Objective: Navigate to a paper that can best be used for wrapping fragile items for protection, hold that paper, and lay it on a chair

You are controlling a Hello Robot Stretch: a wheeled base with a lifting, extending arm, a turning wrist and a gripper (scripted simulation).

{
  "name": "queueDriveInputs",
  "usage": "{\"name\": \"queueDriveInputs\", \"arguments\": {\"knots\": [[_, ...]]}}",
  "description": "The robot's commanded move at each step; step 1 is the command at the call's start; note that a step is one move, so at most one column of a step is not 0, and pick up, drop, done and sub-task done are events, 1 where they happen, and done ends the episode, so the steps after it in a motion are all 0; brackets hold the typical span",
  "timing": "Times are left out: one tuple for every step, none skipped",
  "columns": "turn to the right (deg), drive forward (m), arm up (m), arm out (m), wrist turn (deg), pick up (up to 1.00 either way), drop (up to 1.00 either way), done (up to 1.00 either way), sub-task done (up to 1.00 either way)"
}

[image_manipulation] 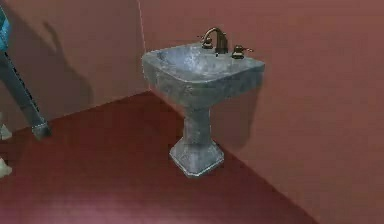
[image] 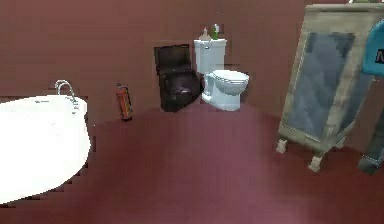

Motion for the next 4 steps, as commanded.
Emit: {"name": "queueDriveInputs", "arguments": {"knots": [[-39.0, 0.0, 0.0, 0.0, 0.0, 0.0, 0.0, 0.0, 0.0], [0.0, 0.9, 0.0, 0.0, 0.0, 0.0, 0.0, 0.0, 0.0], [-45.0, 0.0, 0.0, 0.0, 0.0, 0.0, 0.0, 0.0, 0.0], [-9.0, 0.0, 0.0, 0.0, 0.0, 0.0, 0.0, 0.0, 0.0]]}}
